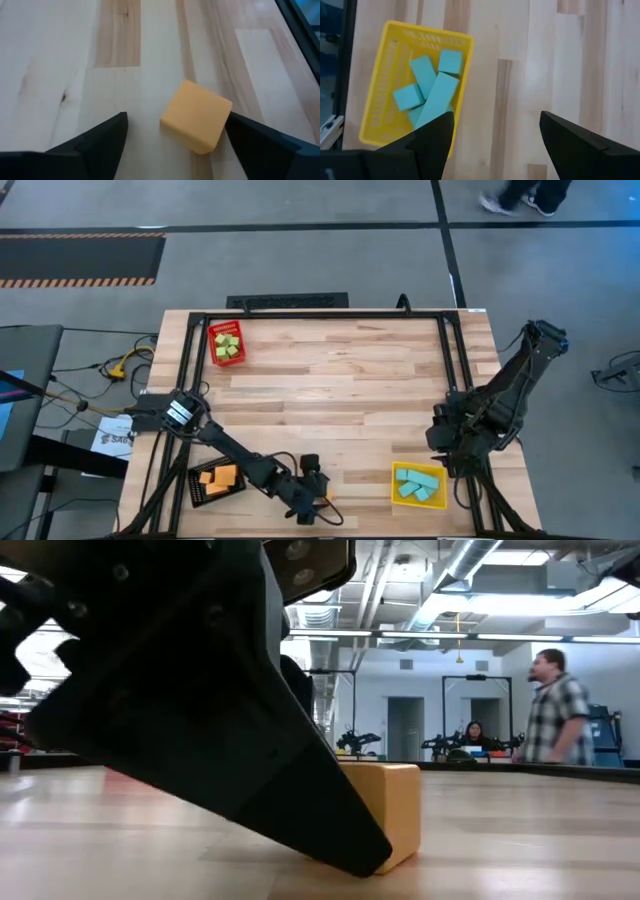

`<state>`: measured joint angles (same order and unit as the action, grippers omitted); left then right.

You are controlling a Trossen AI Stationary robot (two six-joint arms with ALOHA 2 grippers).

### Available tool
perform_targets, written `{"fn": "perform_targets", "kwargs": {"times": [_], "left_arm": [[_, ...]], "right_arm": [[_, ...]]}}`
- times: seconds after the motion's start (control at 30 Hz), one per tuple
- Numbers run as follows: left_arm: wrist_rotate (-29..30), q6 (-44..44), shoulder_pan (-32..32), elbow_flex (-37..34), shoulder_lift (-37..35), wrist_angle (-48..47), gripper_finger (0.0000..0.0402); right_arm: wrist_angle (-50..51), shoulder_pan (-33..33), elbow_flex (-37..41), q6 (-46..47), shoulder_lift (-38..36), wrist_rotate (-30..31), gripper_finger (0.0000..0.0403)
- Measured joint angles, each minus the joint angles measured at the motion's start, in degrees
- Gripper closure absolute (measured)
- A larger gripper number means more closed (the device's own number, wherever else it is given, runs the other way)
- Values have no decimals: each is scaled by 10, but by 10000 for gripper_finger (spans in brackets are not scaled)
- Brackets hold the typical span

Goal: Sort & place blocks by color
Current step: Put the yellow block into the black bin

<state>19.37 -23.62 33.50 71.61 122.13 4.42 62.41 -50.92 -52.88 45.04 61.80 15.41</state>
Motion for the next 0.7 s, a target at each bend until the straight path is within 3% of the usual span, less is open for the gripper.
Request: {"fn": "perform_targets", "kwargs": {"times": [0.2, 0.47, 0.57, 0.7], "left_arm": [[-5, 9, -1, 0, 0, 4, 159], [-48, 111, -16, 1, 0, 21, 257], [-60, 107, -23, 1, -27, -58, 301], [-1, 57, -23, -23, -105, -202, 300]], "right_arm": [[23, 0, 0, 0, 0, 20, 91], [36, 9, 0, -3, 0, 43, 91], [35, 22, 0, -4, 0, 43, 91], [30, 45, 0, -19, 0, 43, 91]]}}
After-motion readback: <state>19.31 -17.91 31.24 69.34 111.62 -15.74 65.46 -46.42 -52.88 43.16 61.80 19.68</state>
